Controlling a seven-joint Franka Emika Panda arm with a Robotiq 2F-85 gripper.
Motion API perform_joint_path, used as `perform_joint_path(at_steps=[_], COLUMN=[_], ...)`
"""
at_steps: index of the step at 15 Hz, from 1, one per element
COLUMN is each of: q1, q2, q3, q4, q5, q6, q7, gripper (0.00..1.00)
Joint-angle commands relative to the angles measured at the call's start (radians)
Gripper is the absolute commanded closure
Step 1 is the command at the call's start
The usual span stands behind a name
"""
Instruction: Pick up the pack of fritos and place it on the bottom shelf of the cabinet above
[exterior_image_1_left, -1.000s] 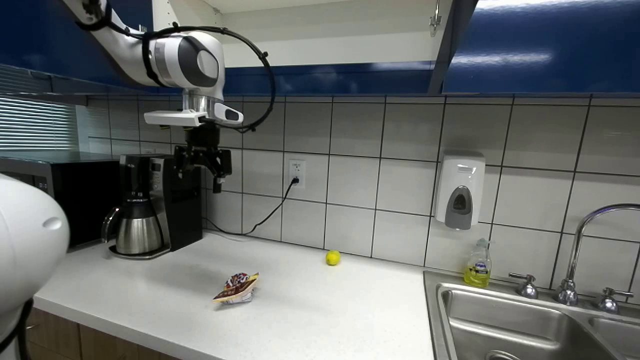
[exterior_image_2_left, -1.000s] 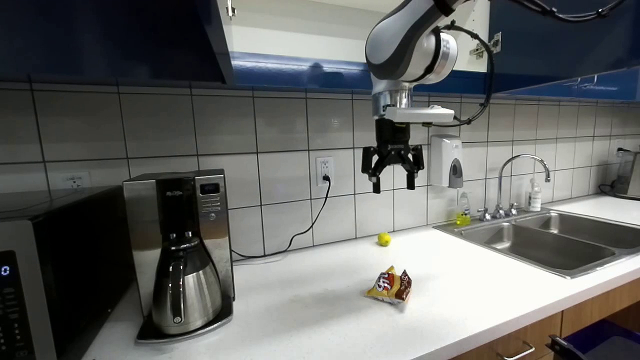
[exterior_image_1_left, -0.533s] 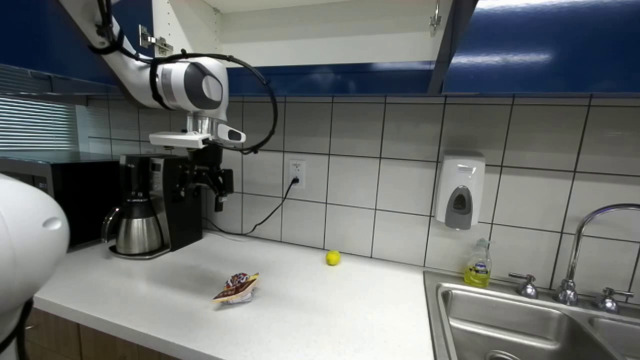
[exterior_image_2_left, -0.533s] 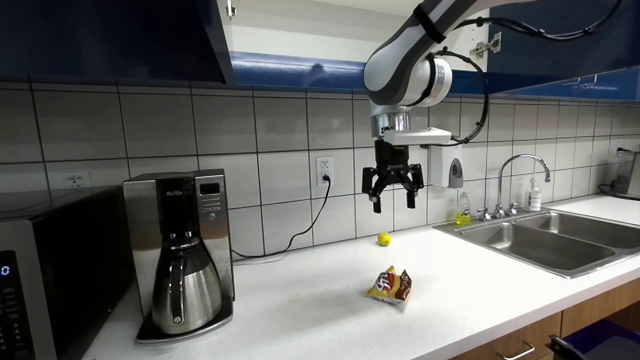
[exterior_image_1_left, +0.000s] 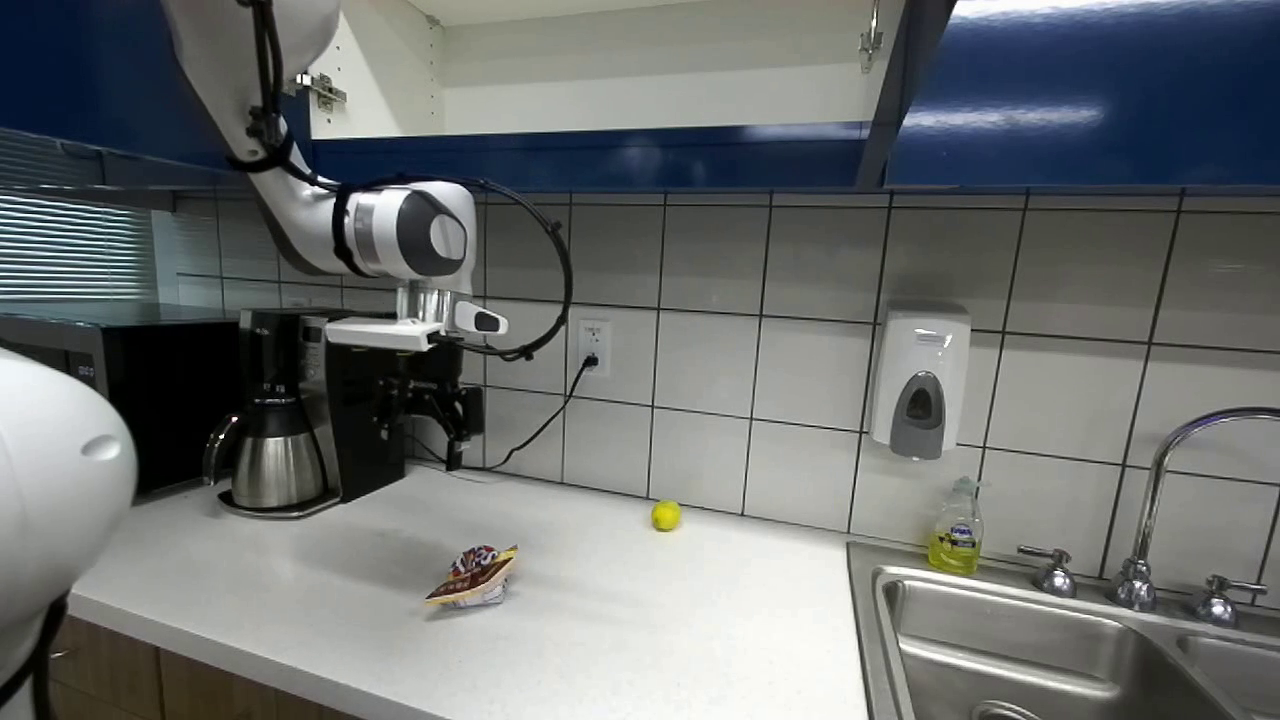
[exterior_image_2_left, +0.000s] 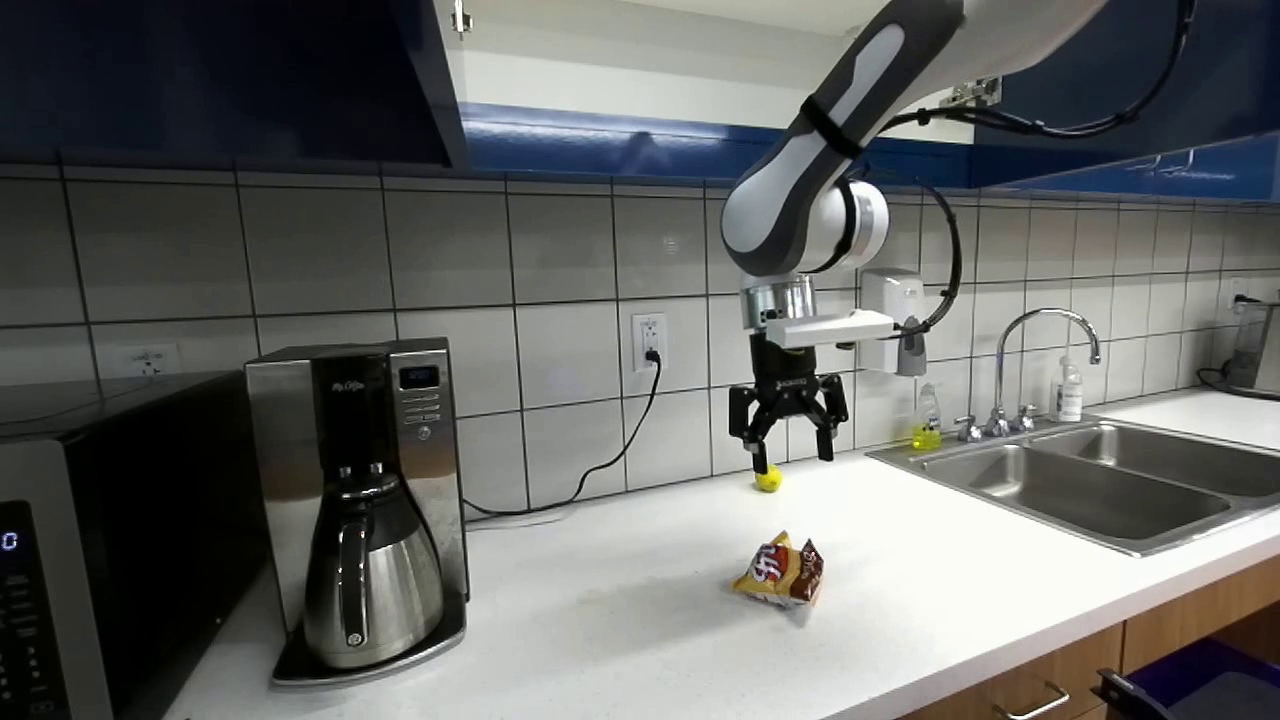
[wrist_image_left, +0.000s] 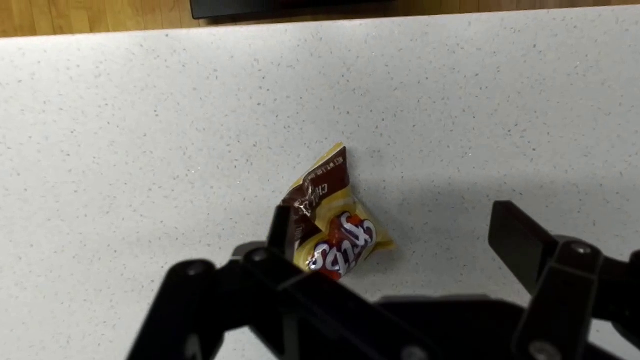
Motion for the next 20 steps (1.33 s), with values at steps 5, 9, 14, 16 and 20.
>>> perform_joint_path(at_steps=[5,9,14,16,20], q1=[-0.011,-0.007,0.000,0.002,0.003], q2=[0.171,0.254,0.334,0.354,0.391], q3=[-0.027,-0.035,-0.037,-0.039,-0.034], q4=[0.067,0.127,0.199,0.213,0.237], q5=[-0.021,-0.019,-0.029,-0.043,-0.076], q6=[0.056,0.074,0.059,0.061,0.066], q7=[-0.006,-0.021,-0.036,-0.049,-0.101], gripper=[0.00,0.00,0.00,0.00,0.00])
